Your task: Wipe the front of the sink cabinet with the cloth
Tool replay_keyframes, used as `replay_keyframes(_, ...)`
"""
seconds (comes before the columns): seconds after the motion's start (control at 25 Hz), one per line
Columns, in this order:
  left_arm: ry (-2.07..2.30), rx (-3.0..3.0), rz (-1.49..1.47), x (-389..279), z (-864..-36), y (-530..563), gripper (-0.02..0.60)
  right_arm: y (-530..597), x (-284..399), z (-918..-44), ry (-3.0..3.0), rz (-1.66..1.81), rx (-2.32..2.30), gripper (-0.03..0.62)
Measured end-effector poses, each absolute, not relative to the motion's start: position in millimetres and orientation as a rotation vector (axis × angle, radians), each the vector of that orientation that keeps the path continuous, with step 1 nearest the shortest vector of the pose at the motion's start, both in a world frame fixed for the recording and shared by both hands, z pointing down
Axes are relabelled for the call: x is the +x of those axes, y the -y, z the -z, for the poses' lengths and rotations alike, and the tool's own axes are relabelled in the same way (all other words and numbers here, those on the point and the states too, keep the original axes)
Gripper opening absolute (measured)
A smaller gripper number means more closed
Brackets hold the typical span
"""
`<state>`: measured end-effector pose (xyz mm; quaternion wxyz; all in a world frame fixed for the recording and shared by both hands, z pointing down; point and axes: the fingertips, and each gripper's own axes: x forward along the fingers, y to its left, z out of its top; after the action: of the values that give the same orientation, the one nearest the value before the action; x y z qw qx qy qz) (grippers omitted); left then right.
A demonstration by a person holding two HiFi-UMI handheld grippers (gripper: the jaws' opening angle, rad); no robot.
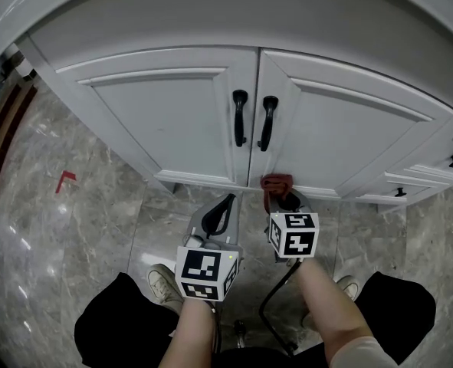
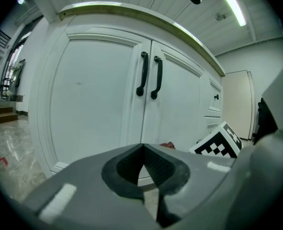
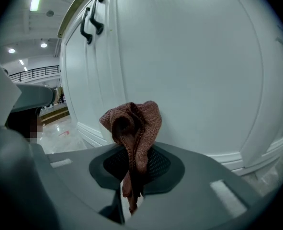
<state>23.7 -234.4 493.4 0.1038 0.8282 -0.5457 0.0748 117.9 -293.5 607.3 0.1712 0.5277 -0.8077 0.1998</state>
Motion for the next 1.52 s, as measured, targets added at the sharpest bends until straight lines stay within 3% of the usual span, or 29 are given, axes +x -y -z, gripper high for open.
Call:
replay_keyframes(1.08,1.450,2.559,-0.305,134,-496,229,0.000,266,334,-598,1.980,-0.747,1.946,0.081)
replay_keyframes(1.52,1.507,2.631,-0.153,101,-440,197,0.000,224,251,-502,2.272,-0.544,1.892,0.083)
